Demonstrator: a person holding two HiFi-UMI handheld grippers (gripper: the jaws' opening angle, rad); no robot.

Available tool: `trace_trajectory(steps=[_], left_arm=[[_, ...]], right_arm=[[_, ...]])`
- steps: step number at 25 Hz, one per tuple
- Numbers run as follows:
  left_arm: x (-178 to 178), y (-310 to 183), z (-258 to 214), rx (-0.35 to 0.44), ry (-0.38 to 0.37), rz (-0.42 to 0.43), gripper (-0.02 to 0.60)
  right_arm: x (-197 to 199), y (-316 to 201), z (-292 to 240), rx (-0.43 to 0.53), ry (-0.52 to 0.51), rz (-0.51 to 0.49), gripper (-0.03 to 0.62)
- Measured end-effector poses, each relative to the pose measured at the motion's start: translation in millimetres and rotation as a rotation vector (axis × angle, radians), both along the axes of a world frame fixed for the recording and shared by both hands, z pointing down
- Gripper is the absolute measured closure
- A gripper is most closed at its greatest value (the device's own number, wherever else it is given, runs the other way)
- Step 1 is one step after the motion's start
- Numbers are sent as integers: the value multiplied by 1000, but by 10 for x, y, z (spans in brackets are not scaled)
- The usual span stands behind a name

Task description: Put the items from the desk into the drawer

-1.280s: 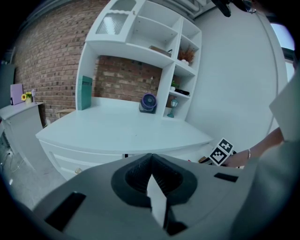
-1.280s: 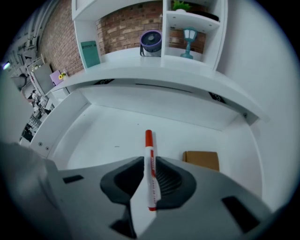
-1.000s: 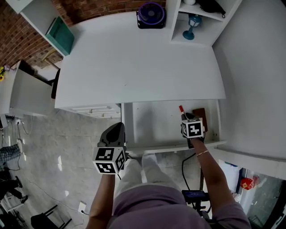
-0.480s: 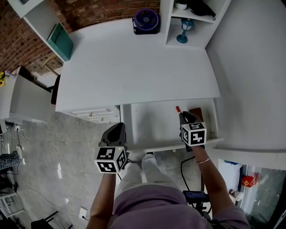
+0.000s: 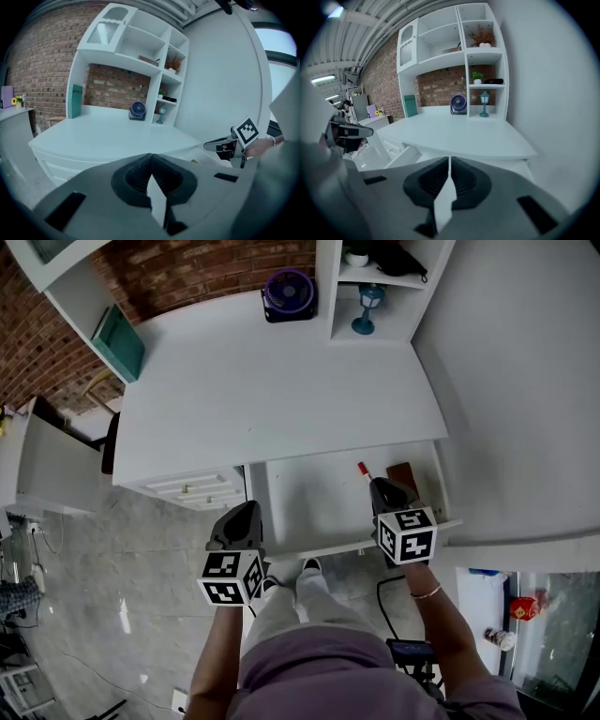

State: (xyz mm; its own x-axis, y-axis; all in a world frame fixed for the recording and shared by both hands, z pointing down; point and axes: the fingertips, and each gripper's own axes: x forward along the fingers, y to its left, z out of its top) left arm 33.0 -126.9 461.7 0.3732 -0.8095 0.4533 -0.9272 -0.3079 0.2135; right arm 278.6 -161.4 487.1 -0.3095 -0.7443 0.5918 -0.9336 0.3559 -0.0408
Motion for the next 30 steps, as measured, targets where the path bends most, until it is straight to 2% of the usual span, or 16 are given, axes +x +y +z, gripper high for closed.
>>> trace_trajectory(steps=[15, 24, 30], left_arm=[[-149, 83, -118, 28, 25, 49, 581], [-282, 100, -253, 55, 18, 64, 581], [-306, 130, -282, 61, 14, 65, 581]], right_arm=[[-364, 443, -604, 110, -73, -7, 591], [-399, 638, -827, 166, -139, 32, 591], [-353, 704, -906, 185, -132, 40, 592]])
